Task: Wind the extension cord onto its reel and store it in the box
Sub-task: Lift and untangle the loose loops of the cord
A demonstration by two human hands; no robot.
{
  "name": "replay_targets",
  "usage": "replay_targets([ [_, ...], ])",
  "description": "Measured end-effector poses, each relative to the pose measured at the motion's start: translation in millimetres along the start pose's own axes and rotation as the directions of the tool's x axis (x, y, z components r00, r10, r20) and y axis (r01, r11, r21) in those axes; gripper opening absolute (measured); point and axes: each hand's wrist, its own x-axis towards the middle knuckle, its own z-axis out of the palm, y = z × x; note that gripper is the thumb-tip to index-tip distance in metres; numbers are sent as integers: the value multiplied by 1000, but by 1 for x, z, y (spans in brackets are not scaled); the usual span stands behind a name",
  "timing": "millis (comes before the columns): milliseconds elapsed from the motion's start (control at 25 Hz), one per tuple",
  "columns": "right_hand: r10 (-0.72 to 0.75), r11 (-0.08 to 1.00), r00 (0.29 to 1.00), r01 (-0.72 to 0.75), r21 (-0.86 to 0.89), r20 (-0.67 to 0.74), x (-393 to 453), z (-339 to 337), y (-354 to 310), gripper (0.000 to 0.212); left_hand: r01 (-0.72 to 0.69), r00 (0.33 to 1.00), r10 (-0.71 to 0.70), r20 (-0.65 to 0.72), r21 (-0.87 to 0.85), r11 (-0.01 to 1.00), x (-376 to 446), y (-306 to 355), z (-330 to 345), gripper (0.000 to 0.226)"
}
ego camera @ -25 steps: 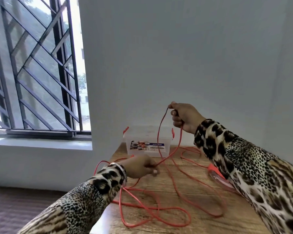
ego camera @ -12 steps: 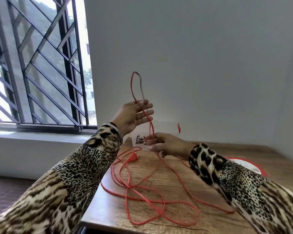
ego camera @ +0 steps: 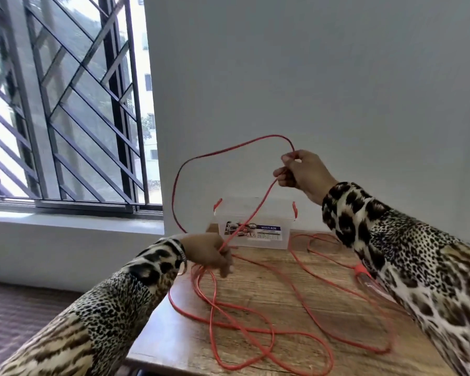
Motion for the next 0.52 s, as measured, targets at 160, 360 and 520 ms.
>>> replay_targets([
  [160, 211, 894, 967, -249, -373, -141, 6, -36, 37, 18, 159, 941, -186, -282, -115, 980, -17, -23, -30, 23],
  [360, 200, 329, 977, 0, -944, 69, -19, -4, 67, 92, -258, 813, -189, -550, -632, 730, -28, 10, -58, 11],
  [520, 216, 596, 858, 263, -759, 467, -34, 55, 69, 86, -509, 778, -32, -627, -660, 553, -19, 59, -60, 23],
])
